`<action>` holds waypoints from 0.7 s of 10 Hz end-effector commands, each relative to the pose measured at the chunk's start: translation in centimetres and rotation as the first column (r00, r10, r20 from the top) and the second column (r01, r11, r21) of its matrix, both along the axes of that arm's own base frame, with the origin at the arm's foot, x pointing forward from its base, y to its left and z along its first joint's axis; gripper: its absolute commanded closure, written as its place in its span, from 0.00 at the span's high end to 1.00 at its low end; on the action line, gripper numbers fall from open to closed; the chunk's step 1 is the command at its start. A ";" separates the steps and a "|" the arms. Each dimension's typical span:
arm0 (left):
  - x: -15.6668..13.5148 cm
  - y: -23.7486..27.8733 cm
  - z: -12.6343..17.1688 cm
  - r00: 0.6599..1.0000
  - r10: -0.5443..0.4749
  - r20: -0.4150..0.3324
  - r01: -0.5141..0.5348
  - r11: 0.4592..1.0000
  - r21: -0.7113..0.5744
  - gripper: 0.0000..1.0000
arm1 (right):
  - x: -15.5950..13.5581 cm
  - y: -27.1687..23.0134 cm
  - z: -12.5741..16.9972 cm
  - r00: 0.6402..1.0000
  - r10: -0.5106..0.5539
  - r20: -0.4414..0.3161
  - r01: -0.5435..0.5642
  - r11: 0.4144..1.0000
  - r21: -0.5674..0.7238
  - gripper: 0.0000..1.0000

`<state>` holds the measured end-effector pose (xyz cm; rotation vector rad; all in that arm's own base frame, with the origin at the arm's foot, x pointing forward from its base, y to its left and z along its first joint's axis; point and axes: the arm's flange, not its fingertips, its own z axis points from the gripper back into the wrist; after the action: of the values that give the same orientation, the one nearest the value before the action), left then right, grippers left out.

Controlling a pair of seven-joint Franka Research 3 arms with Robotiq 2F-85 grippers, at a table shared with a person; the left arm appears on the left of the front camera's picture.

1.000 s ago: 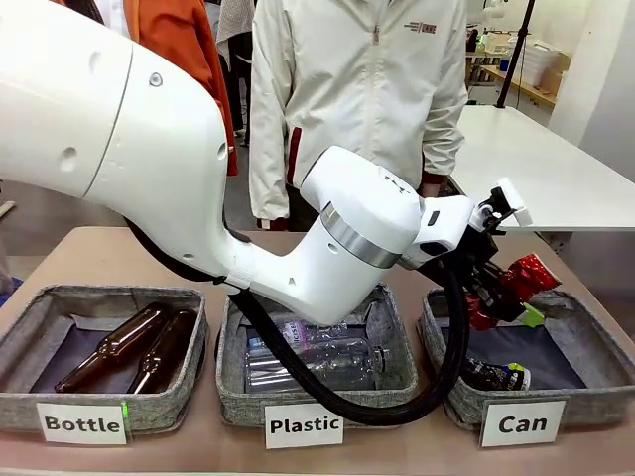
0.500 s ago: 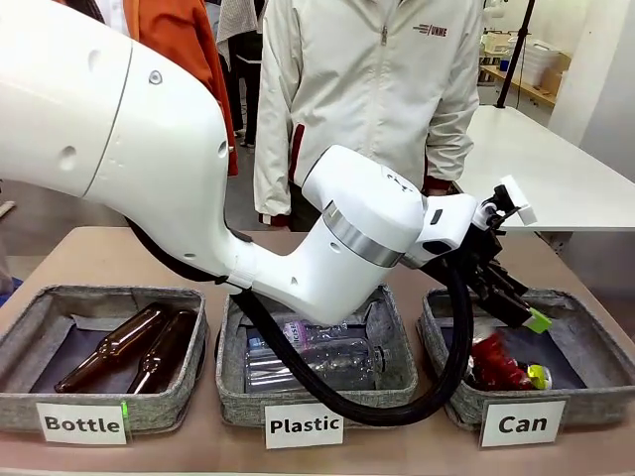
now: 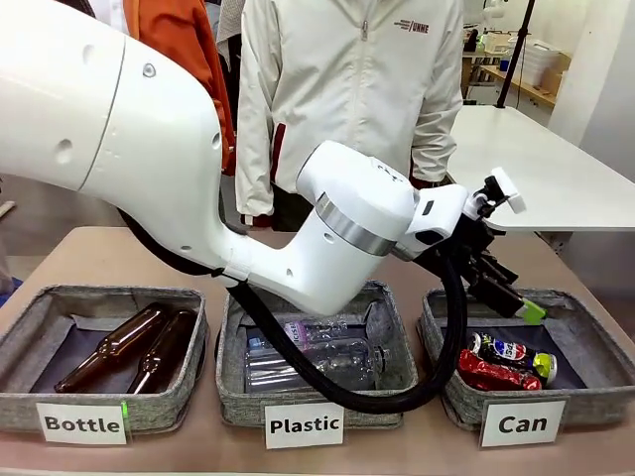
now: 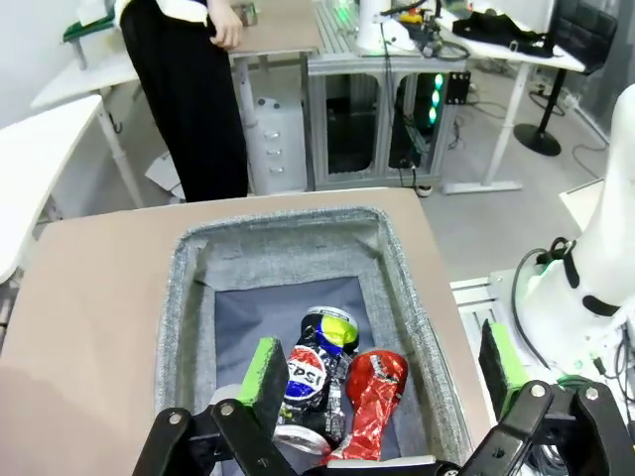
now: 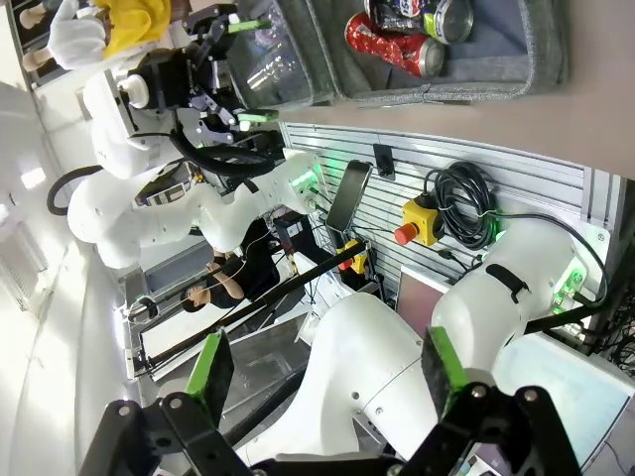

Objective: Sort the can waste into the basket.
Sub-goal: Pick up the can waste from the table and place it in the right Fabric basket.

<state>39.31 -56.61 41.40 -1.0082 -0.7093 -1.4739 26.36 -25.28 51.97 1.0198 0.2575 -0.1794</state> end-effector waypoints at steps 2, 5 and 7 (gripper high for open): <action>0.7 7.1 3.8 0.993 0.070 -0.096 -0.071 0.997 -0.006 1.00 | 0.0 0.0 0.0 1.000 0.000 0.000 0.000 1.000 0.000 1.00; 2.5 20.8 6.6 0.914 0.369 -0.167 -0.384 0.921 -0.069 1.00 | 6.5 8.7 0.6 0.995 0.044 0.093 -0.055 0.991 0.121 1.00; 3.1 31.3 6.6 0.739 0.605 -0.298 -0.603 0.790 0.111 1.00 | 10.2 16.1 -0.8 0.986 0.131 0.107 -0.156 0.947 0.280 1.00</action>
<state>44.44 -28.68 48.10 -0.8982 -0.7861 -0.8439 35.24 -12.02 51.95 1.2248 0.2566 0.0046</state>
